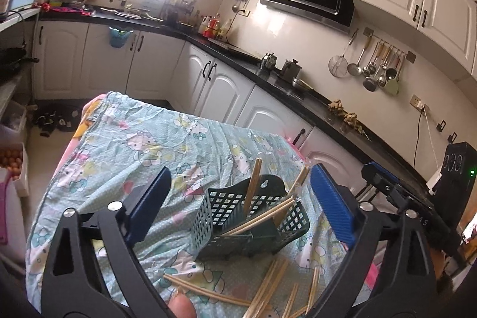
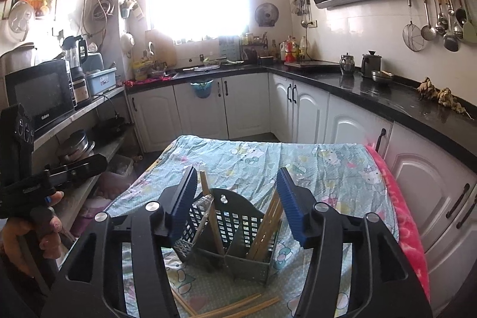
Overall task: Organize utensils
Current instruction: 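Withdraw both open tools from the caddy toward the loose chopsticks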
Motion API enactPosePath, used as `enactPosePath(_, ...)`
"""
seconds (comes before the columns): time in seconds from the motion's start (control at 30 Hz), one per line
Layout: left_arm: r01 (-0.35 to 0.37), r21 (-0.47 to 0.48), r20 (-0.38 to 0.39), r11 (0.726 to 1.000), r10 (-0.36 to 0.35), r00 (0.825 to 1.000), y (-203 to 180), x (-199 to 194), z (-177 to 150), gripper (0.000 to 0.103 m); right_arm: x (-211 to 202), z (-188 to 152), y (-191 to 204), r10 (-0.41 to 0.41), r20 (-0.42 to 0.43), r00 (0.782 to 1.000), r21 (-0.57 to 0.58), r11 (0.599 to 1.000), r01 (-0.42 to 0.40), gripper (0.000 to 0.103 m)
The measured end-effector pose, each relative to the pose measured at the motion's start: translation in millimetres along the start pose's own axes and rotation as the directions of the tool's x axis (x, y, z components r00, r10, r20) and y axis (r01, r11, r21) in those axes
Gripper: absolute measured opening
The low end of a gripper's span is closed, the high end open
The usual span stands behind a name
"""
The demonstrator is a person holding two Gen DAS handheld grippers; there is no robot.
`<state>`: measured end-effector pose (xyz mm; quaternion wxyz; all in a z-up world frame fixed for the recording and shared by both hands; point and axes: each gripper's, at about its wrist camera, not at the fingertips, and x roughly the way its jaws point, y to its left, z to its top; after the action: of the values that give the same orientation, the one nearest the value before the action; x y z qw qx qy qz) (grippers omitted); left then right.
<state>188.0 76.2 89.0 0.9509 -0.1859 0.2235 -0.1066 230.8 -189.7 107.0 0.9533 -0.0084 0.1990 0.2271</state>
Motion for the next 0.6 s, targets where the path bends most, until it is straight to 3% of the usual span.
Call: enactPosePath(0.6, 0.014, -0.006, 0.003, 1.000, -0.014, 1.000, -3.4, -26.0, -18.1, 0.092, -34.8, -20.7, 23.0, 0.032, 0.013, 0.999, -0.047, 0.998, -0.031, 0.065)
